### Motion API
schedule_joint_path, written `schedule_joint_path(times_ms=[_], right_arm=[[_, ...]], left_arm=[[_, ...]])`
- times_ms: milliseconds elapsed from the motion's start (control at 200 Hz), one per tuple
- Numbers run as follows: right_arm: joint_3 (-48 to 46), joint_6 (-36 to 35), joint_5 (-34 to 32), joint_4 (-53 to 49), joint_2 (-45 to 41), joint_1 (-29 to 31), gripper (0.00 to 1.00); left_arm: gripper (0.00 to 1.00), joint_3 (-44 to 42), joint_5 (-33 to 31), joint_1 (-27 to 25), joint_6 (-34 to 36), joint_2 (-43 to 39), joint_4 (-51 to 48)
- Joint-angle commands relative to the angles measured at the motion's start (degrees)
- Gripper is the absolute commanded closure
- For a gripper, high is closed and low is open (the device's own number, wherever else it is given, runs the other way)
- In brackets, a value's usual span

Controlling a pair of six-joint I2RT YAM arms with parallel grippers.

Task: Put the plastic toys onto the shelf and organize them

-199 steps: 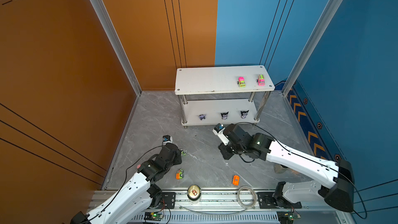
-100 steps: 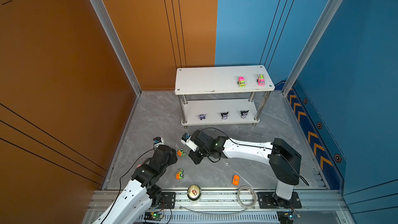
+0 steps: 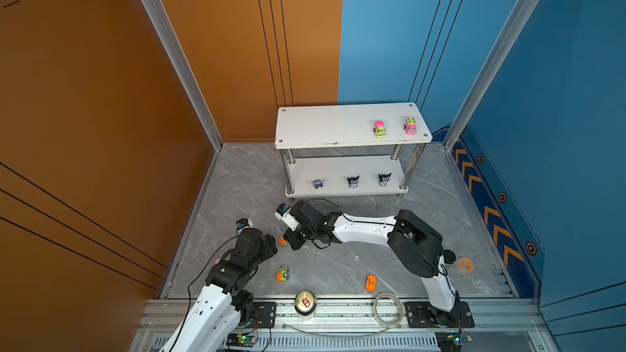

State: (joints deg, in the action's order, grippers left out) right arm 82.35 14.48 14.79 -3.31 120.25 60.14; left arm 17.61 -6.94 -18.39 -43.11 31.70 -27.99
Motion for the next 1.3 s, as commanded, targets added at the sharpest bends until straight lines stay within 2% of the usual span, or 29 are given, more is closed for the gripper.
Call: schedule_joint_path(times_ms=[0, 330, 551, 906, 1297], right_arm=[[1.54, 2.88, -0.96, 2.64, 2.14, -1.52, 1.0], [-1.05, 5.77, -1.18, 3.58, 4.04, -3.33, 1.0], [-5.18, 7.01, -1.42, 6.12, 0.72, -4.75, 1.0], [-5.21, 4.58, -4.85, 4.33, -5.46, -2.29, 1.0], [-1.06, 4.59, -2.12, 2.0, 1.17, -0.83, 1.0]], left_arm=[[0.33, -1.75, 3.22, 0.94, 1.04, -0.04, 1.19], [0.31, -2.28, 4.63, 1.88, 1.18, 1.1, 3.24], [0.3, -2.23, 5.82, 1.87, 1.1, 3.25, 5.2], [0.3, -2.32, 5.88, 1.92, 0.94, 2.95, 5.92], [0.3, -2.35, 6.17, 1.87, 1.1, 3.56, 6.37]])
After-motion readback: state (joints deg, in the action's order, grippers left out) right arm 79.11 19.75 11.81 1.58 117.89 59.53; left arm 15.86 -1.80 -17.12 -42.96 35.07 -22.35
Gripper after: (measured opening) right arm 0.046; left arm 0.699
